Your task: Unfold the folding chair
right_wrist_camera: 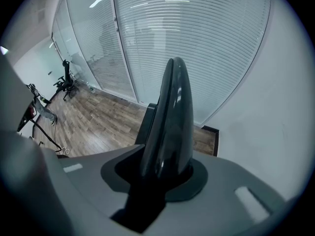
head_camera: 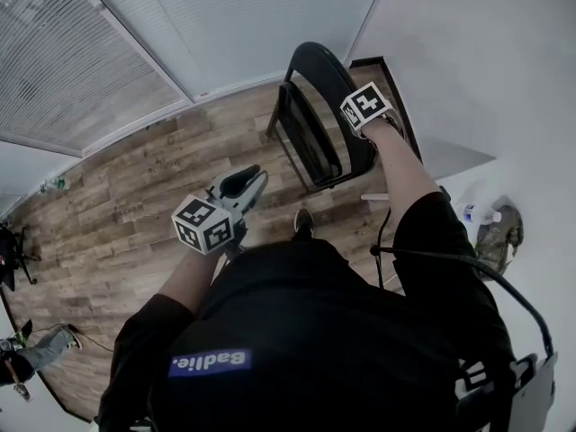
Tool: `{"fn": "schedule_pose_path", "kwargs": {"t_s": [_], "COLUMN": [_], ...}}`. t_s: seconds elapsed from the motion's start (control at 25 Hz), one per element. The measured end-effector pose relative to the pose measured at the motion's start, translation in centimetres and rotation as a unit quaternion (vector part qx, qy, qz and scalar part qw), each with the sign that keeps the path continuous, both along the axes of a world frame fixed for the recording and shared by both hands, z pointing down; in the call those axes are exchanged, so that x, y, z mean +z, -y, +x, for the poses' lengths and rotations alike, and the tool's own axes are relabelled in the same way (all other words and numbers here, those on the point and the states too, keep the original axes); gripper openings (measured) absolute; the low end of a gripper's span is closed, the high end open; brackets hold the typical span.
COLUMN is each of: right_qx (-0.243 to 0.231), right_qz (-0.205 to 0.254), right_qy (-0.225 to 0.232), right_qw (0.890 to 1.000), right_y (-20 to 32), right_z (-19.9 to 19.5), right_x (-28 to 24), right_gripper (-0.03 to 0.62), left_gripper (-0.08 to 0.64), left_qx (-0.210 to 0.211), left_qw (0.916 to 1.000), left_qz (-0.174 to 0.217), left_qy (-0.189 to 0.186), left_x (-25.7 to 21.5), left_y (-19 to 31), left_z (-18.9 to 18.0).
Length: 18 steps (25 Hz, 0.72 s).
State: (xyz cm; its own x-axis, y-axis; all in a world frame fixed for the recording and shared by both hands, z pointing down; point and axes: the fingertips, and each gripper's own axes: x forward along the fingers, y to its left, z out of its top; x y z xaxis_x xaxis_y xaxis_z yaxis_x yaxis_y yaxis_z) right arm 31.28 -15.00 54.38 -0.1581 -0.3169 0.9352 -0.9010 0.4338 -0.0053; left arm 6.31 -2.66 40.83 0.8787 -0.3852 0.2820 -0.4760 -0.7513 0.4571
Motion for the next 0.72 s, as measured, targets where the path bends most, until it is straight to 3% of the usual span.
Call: {"fn": "schedule_pose_path", "kwargs": {"t_s": [0.28, 0.52, 0.72], "right_qx": [0.0, -0.002, -0.003], "right_qz": [-0.001, 0.0, -0.001], "right_qy": [0.004, 0.002, 0.001], "right_qw": [1.0, 1.0, 1.0], "right_y": [0.1, 0.1, 0.3], "right_z": [-0.2, -0.2, -0.4], "right_x": [0.1, -0.3, -0.2], "right_gripper": [0.107, 0.107, 0.109], "left_gripper": [0.121, 0.156, 0.181], "left_qx": [0.03, 0.021, 0.01], "left_qw": [0.9986, 0.9955, 0.9933], "left_qz": [-0.043, -0.093, -0.115], "left_qy": [0.003, -0.006, 0.012], "left_x": [3.1, 6.6, 9.9], "left_y": [2.1, 4.5, 6.4], "left_z": [3.5, 6.0, 7.5]}}
